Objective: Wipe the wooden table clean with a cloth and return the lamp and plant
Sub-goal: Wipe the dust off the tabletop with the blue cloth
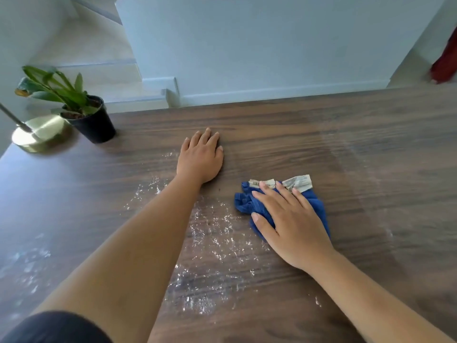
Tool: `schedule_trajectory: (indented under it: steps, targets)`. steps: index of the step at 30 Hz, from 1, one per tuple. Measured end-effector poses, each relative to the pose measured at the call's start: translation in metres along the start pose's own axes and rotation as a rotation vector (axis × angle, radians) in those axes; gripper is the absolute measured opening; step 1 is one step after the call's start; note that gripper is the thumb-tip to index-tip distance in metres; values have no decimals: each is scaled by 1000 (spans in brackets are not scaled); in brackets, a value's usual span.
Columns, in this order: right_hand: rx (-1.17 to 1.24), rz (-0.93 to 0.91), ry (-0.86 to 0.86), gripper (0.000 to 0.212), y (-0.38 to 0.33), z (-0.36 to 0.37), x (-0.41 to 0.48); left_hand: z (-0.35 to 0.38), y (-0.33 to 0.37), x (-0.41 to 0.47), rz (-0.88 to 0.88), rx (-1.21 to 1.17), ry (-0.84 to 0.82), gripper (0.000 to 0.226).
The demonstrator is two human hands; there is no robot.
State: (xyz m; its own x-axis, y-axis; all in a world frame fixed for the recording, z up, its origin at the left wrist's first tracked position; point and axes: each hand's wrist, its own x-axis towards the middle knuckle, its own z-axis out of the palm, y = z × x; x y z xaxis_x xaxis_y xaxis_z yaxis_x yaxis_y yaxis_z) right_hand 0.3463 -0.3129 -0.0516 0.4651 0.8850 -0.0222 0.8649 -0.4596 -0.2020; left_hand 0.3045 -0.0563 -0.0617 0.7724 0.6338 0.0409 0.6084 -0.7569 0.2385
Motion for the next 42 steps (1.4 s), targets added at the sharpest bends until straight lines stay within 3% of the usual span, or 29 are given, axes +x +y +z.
schedule_trajectory:
  steps: [9, 18, 29, 35, 42]
  targets:
    - [-25, 90, 28, 63, -6, 2, 18, 2, -2, 1, 10, -3, 12, 55]
    - [-2, 126, 58, 58, 14, 0, 151, 8, -5, 5, 3, 7, 70, 54]
    - [24, -28, 81, 54, 40, -3, 277, 10, 1, 2, -17, -19, 143, 47]
    - [33, -101, 57, 53, 43, -4, 259, 6, 2, 1, -28, -43, 106, 49]
    - [58, -108, 39, 51, 33, -6, 148, -23, 2, -13, 2, -128, 11, 42]
